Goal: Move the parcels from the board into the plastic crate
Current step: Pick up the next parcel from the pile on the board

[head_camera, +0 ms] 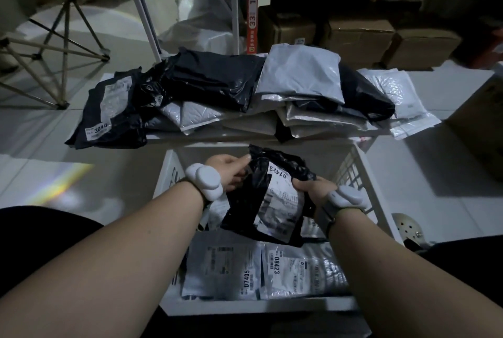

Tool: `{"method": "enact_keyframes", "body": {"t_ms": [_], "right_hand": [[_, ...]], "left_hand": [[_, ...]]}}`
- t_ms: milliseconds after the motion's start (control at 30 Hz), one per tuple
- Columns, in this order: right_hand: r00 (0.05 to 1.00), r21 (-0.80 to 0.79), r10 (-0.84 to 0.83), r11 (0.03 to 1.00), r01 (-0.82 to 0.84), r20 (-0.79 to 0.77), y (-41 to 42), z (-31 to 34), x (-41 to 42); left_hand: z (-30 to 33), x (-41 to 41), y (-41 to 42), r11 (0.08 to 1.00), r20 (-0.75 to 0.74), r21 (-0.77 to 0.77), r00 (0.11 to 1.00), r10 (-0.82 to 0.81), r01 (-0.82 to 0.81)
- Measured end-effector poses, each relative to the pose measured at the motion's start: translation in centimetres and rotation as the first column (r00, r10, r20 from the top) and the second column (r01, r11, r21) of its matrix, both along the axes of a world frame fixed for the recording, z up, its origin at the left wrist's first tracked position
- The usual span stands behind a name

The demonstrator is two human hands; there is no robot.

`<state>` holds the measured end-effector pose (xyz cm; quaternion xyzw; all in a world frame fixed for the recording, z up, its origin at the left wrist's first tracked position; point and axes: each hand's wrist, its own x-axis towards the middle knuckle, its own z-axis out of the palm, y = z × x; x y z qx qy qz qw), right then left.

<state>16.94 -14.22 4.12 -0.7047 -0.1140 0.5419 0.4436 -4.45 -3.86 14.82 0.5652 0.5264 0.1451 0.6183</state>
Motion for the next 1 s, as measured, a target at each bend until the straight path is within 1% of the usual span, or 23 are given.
{"method": "enact_keyframes", "body": {"t_ms": [67,100,133,167,200,267,300,400,500,600,700,800,900,1000], "right_hand": [[0.999,-0.024,-0.007,1.0,0.008,0.052,-0.3,-4.1,3.0],[0.997,-0.012,-0.064,0.998,0.065,0.048,-0.3,-6.3,4.0],[0.996,-0.003,-0.092,0.996,0.092,0.003,0.2,-8.4,4.8],[0.996,-0.003,-0.08,0.997,0.08,-0.041,0.9,-9.5,4.7],[0.997,-0.018,-0.053,0.998,0.052,-0.049,1.1,-8.2,3.6],[0.997,-0.024,-0.06,0.998,0.059,-0.048,1.6,-4.0,1.2],[0.995,0.007,-0.069,0.998,0.07,-0.066,1.4,-2.0,0.1],[0.979,0.097,-0.142,0.983,0.158,-0.147,0.6,2.9,-2.8],[0.97,0.132,-0.094,0.983,0.125,-0.222,-0.2,5.9,-4.6],[0.971,0.123,0.011,0.992,0.019,-0.238,-0.9,6.5,-5.5],[0.977,0.074,0.041,0.997,-0.026,-0.207,-1.4,6.4,-6.2],[0.985,0.042,0.033,0.999,-0.026,-0.17,-1.9,6.4,-6.1],[0.989,0.028,0.003,1.0,0.002,-0.148,-1.9,5.9,-5.5],[0.986,0.034,-0.04,0.998,0.046,-0.16,-1.6,4.8,-5.2]], "left_hand": [[0.1,-0.1,-0.4,0.978,-0.13,0.026,0.97,-0.203,0.208],[0.1,-0.1,-0.8,0.953,-0.196,0.037,0.937,-0.29,0.302],[0.2,0.1,-1.1,0.93,-0.227,0.047,0.91,-0.347,0.366],[0.0,0.3,-1.5,0.918,-0.227,0.051,0.899,-0.374,0.394],[-0.2,0.6,-1.8,0.915,-0.209,0.046,0.9,-0.383,0.4],[-0.7,0.8,-2.1,0.927,-0.155,0.033,0.918,-0.365,0.374],[-1.0,0.8,-2.0,0.933,-0.133,0.029,0.927,-0.351,0.358],[-1.4,0.3,-1.2,0.948,-0.133,0.032,0.941,-0.311,0.318],[-2.0,-0.2,-0.1,0.974,-0.127,0.031,0.967,-0.22,0.226],[-2.7,-0.3,0.4,0.992,-0.109,0.039,0.987,-0.116,0.121],[-3.1,-0.3,0.3,0.992,-0.12,0.031,0.985,-0.122,0.126],[-3.6,-0.6,0.5,0.99,-0.114,0.013,0.984,-0.137,0.139],[-4.1,-0.5,0.4,0.992,-0.071,0.003,0.989,-0.128,0.128],[-4.3,-0.4,0.6,0.984,-0.1,0.029,0.98,-0.171,0.175]]}}
